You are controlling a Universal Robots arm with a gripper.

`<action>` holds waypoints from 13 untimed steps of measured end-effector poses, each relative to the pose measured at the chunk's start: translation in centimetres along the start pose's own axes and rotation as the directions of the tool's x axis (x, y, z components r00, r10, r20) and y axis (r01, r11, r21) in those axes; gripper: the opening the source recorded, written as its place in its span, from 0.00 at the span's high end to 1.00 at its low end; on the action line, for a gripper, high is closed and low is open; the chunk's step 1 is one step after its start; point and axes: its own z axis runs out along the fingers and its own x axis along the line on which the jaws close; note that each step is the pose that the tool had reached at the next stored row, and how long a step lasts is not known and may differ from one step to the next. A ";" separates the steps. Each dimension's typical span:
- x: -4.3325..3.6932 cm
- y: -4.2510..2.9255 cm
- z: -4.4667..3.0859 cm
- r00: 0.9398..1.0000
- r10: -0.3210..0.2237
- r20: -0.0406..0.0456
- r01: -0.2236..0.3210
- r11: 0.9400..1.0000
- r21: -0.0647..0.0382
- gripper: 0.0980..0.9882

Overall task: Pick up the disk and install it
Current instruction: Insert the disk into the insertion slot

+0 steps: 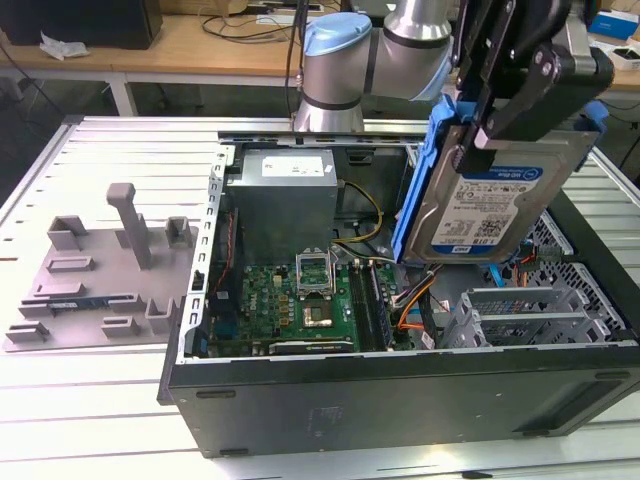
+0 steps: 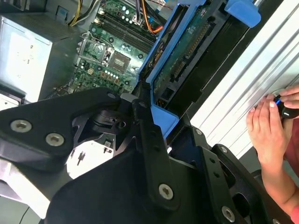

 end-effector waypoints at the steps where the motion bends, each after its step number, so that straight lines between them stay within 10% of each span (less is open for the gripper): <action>1: 0.12 -0.16 0.01 1.000 0.000 0.000 0.000 1.000 0.000 0.70; 9: 0.95 -3.87 -0.03 1.000 0.000 0.000 0.000 1.000 -0.001 0.70; 13: 0.98 -4.96 0.07 1.000 0.000 -0.015 0.000 1.000 0.000 0.70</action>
